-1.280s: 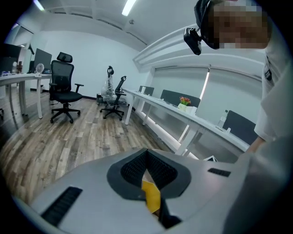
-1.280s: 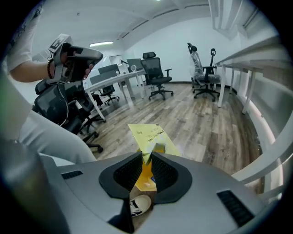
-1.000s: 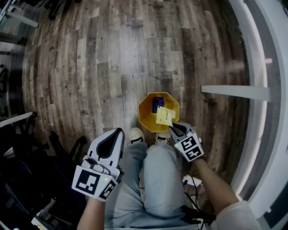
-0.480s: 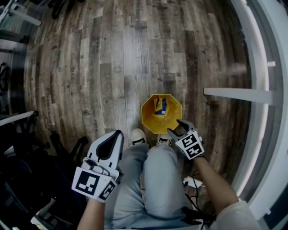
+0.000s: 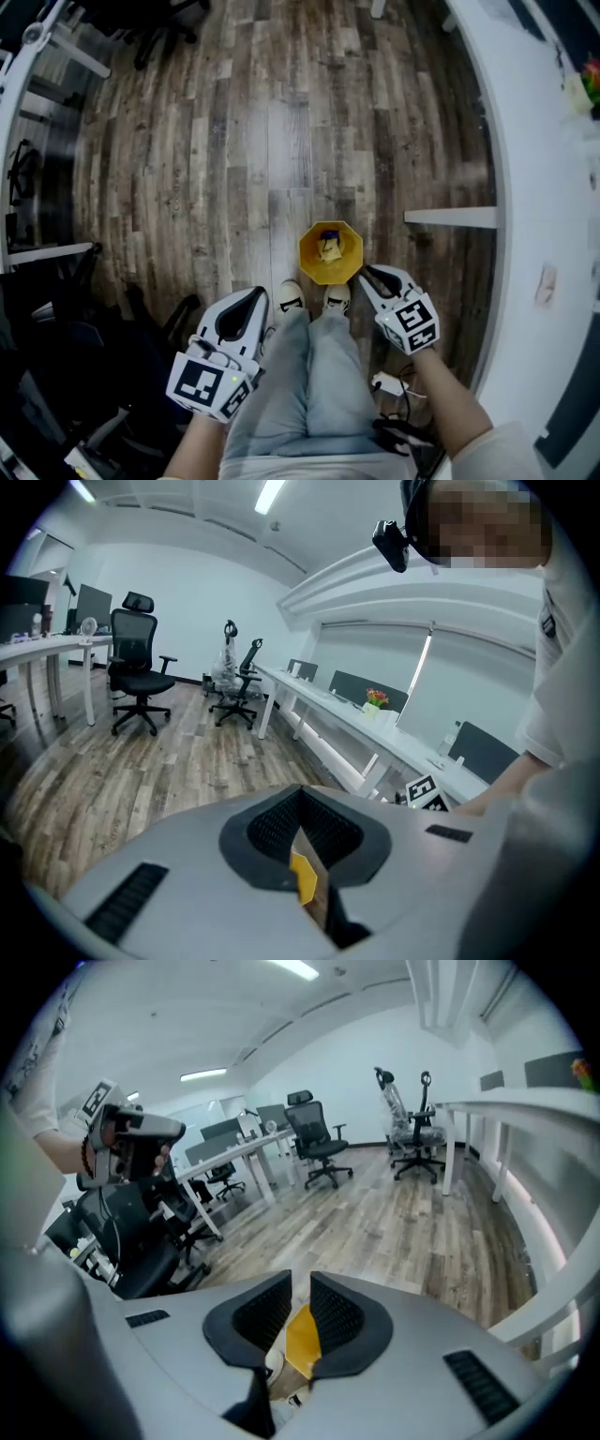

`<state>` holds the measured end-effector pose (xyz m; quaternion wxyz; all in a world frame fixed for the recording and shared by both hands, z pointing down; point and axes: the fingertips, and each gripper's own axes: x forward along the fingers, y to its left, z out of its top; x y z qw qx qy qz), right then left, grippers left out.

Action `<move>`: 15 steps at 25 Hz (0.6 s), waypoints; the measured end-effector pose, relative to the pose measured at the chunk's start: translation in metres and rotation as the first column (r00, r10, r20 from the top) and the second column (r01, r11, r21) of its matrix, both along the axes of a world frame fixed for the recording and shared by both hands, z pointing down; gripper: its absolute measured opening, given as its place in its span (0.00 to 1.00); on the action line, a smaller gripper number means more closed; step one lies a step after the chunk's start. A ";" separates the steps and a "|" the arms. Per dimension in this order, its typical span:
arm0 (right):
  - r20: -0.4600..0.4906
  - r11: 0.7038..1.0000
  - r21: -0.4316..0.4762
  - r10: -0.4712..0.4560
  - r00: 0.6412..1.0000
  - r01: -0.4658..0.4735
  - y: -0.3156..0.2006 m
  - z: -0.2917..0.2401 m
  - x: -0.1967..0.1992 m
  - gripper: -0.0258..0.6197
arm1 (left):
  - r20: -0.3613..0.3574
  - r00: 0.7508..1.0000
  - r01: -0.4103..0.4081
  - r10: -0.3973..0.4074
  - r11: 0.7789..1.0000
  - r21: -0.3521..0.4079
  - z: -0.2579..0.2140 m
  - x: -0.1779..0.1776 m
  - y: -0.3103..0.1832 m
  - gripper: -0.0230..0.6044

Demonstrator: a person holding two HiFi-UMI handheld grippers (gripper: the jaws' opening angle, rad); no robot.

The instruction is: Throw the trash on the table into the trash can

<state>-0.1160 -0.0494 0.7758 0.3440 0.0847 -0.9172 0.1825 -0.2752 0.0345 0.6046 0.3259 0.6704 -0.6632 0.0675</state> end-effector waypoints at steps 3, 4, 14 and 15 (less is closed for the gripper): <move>0.084 0.999 -0.002 0.040 0.996 -0.040 -0.010 -0.084 -0.004 0.11 | 0.008 1.000 -0.024 0.024 1.000 0.006 -0.051 0.003 0.003 0.04; 0.110 0.999 -0.004 0.054 0.992 -0.054 -0.013 -0.111 -0.006 0.11 | 0.013 0.999 -0.037 0.037 0.999 0.013 -0.066 0.005 0.004 0.04; 0.282 0.988 0.010 0.145 0.949 -0.154 0.002 -0.299 0.004 0.10 | 0.041 0.993 -0.111 0.108 0.989 0.100 -0.170 0.031 0.012 0.04; 0.299 0.987 0.007 0.149 0.943 -0.159 0.006 -0.310 0.003 0.10 | 0.034 0.993 -0.117 0.114 0.988 0.097 -0.175 0.035 0.013 0.04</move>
